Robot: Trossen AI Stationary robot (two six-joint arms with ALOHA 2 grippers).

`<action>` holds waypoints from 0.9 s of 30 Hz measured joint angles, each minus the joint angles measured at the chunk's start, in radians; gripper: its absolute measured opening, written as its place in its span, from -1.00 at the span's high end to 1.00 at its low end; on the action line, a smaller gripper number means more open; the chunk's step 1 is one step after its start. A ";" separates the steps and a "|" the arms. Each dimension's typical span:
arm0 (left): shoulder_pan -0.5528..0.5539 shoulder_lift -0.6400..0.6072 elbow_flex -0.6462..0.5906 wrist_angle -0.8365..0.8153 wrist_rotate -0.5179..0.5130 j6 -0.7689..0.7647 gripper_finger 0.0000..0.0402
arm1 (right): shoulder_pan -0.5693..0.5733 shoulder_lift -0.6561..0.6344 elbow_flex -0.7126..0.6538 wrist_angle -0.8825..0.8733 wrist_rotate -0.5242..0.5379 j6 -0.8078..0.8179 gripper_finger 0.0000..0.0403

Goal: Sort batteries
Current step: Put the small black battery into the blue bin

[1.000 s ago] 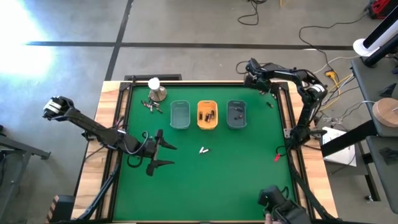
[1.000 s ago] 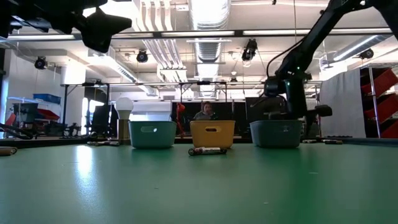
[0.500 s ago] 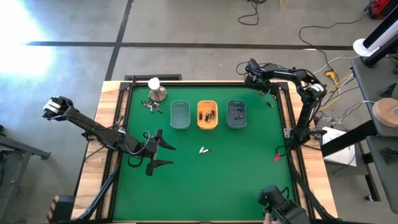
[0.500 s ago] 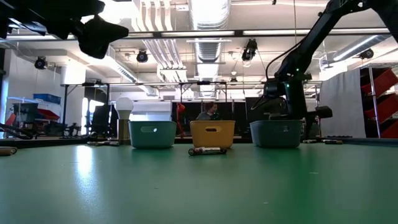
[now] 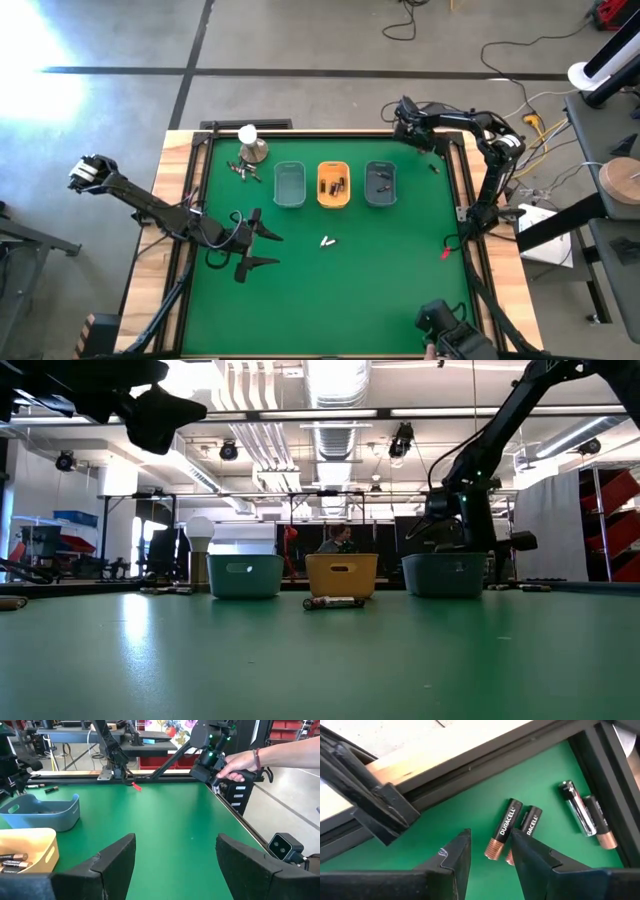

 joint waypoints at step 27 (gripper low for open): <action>0.000 0.000 0.000 -0.005 0.000 0.000 -0.26 | 0.008 -0.003 -0.069 0.099 0.031 0.020 0.75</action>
